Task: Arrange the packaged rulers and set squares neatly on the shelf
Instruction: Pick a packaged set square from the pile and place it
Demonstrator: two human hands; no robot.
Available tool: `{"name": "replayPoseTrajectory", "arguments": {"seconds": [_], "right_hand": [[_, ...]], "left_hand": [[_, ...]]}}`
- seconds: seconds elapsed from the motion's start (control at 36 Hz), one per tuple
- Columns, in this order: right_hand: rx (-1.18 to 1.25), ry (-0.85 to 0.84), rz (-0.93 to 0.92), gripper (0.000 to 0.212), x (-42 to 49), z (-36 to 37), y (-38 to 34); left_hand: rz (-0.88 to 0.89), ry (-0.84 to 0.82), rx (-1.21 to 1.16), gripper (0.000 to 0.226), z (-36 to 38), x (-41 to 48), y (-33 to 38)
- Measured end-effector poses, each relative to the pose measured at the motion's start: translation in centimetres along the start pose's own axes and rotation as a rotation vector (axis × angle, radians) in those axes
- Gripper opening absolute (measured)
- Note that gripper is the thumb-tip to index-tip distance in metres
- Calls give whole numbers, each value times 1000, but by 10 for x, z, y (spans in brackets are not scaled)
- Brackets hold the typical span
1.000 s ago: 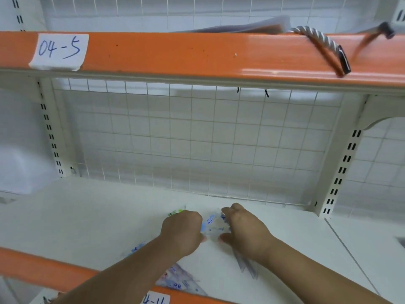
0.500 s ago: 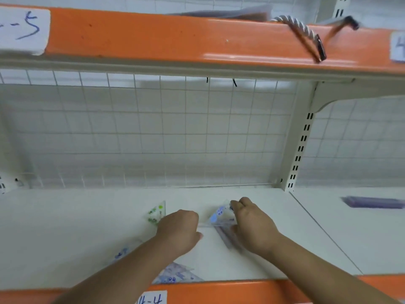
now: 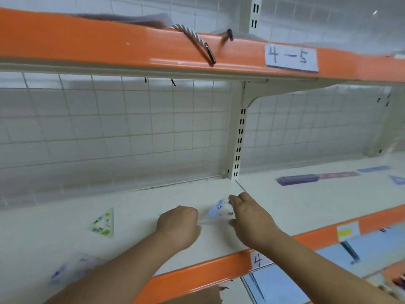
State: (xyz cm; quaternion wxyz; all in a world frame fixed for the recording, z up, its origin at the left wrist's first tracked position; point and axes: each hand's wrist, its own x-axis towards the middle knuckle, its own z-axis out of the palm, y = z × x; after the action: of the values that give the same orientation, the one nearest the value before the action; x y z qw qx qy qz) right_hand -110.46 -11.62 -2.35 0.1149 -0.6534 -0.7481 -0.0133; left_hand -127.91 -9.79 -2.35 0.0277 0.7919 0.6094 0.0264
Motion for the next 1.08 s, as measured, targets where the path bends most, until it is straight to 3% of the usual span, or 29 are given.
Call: {"name": "replayPoseTrajectory", "arguments": {"seconds": [0.53, 0.72, 1.08], "right_hand": [[-36, 14, 88, 40, -86, -46, 155], [-60, 18, 66, 50, -122, -59, 222], [-1, 2, 98, 53, -144, -65, 301]], "left_hand": [[80, 16, -28, 24, 9, -13, 179], [66, 23, -25, 26, 19, -25, 253], [116, -1, -11, 24, 29, 0, 335]]}}
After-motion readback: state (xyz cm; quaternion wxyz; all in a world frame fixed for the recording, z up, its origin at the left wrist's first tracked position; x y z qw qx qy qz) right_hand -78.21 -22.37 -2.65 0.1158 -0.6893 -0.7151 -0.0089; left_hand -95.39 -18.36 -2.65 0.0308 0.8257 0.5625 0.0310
